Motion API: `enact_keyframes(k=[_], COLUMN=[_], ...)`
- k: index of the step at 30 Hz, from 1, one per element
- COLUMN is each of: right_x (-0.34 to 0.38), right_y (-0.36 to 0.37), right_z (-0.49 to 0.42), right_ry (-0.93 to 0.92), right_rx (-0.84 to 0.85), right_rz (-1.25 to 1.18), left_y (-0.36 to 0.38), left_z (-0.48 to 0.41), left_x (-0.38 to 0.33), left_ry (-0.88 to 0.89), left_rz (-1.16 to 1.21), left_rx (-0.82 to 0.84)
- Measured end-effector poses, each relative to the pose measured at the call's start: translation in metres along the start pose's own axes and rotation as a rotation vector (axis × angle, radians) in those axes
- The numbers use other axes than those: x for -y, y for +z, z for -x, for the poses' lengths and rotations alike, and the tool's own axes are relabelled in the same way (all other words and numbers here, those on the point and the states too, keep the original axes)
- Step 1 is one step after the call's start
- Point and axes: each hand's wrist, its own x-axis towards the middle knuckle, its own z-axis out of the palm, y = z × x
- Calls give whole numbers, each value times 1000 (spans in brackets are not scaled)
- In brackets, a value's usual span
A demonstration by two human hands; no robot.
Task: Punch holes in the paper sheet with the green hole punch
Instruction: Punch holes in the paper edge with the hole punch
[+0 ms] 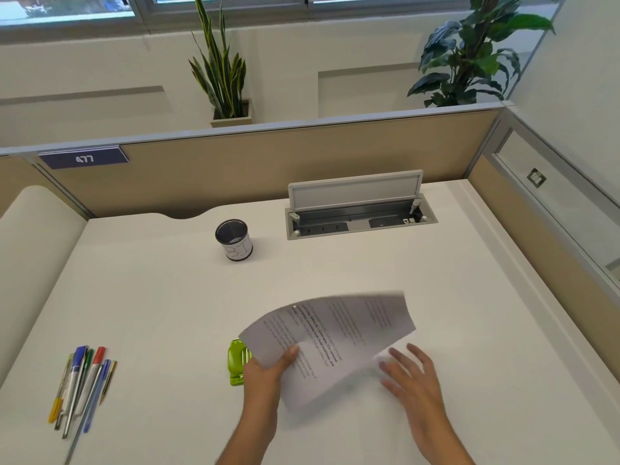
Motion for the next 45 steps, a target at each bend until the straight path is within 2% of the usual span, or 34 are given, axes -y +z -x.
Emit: enact_keyframes(k=[2,4,8,14,20,25,33,38,45], right_x=[1,3,6,28,53,70,72,84,126], right_y=[15,31,47,32,9,4,-24,-46,-99], right_z=[10,20,28,18,11,14,-1,-15,-51], right_ry=[65,50,-29,-94,-78,-73,-158,-195,-262], right_rx=[114,191,64,25,172,222,-21,-118,-311], right_rz=[-39,-23,-14,196,450,477,394,438,568], left_y=[5,10,13,-11,3,22,46,76,154], left_z=[5,11,22,4,-16,-23,-21,-18,-18], left_x=[6,15,25,-5,-27,-22,-2,8,35], left_ry=[-64,-120,-197,-113,-18,-71,-127,-152,-208], left_rz=[42,67,60,-39,-351,-442,-424,-404,-415], left_rx=[19,41,98,117,260,291,273,260,339])
